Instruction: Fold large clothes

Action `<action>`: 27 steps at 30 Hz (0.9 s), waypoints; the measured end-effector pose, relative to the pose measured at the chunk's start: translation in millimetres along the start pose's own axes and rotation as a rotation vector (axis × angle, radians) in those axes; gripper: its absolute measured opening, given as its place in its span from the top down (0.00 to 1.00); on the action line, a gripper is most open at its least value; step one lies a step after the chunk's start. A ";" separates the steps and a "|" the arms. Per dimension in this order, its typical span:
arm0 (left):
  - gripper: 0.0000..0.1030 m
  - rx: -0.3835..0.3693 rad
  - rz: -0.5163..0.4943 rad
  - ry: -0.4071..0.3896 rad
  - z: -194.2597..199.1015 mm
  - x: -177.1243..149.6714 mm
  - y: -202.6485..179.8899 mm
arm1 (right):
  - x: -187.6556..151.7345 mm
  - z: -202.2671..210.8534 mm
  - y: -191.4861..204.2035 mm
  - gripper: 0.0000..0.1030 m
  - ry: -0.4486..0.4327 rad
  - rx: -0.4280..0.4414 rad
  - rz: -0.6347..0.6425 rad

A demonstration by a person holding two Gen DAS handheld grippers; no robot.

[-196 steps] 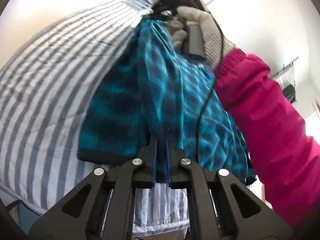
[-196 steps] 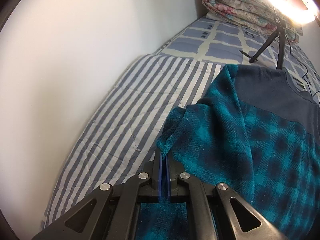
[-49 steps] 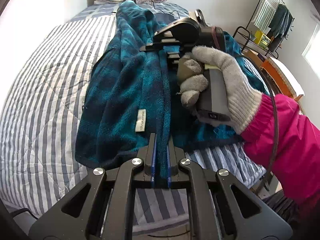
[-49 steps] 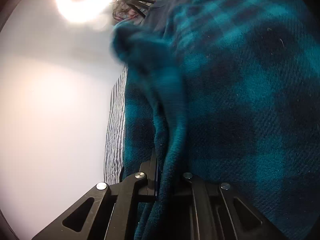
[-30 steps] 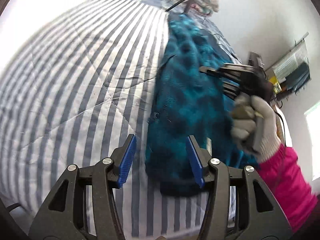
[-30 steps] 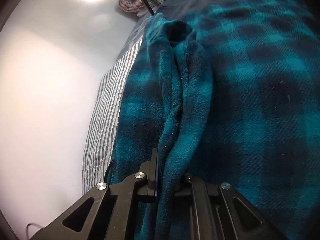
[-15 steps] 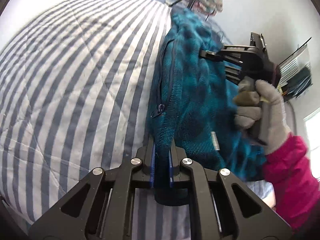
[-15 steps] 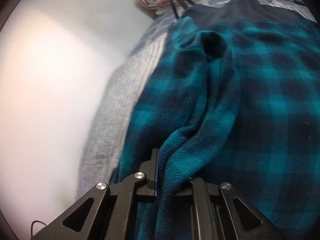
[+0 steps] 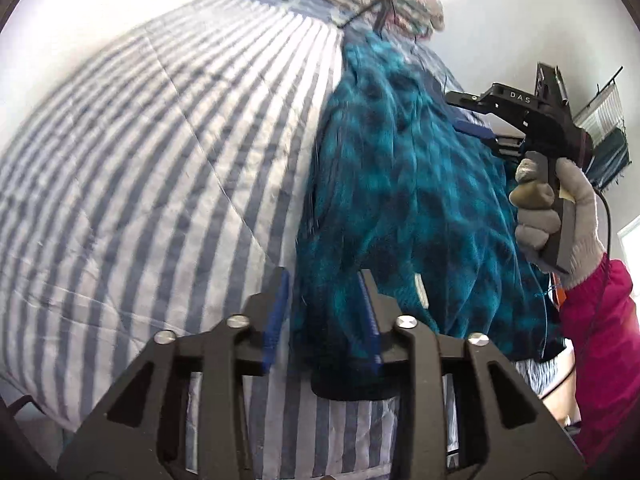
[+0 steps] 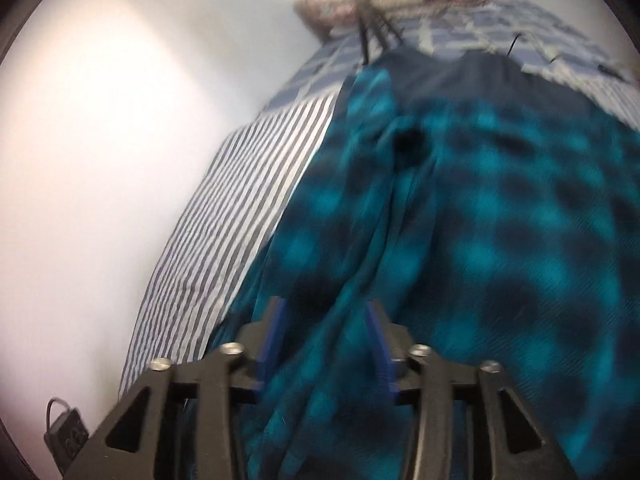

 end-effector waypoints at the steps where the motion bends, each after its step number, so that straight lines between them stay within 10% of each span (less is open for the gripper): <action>1: 0.67 0.001 0.003 -0.009 1.2 3.4 -0.3 | 10.6 2.7 -3.7 0.43 -0.020 -0.001 -0.009; 9: 0.67 0.012 -0.033 -0.046 5.6 17.1 -13.3 | 79.5 -30.5 -18.7 0.43 -0.063 -0.072 -0.020; 12: 0.67 0.018 -0.041 -0.046 -1.1 19.5 -16.8 | 93.2 -52.9 -21.8 0.67 -0.085 -0.127 0.020; 15: 0.67 0.013 -0.050 -0.057 -1.5 18.5 -19.2 | 97.2 -63.3 -10.1 0.71 -0.119 -0.140 0.102; 21: 0.67 0.001 -0.070 -0.051 -5.4 14.2 -26.2 | 89.3 -114.1 -35.6 0.74 0.013 -0.346 0.176; 27: 0.67 -0.019 -0.003 -0.041 -14.0 45.2 -8.8 | 99.1 -101.3 -31.2 0.67 -0.002 -0.235 0.083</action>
Point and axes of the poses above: each gripper's, at about its wrist camera, not at the fingertips, and z roughly against the way its jaws point, y to its left, x to its top, the point moved 10 cm from there along -z, roughly the way its jaws point, and after that the axes turned 4 degrees about x, right-handed, at the moved point
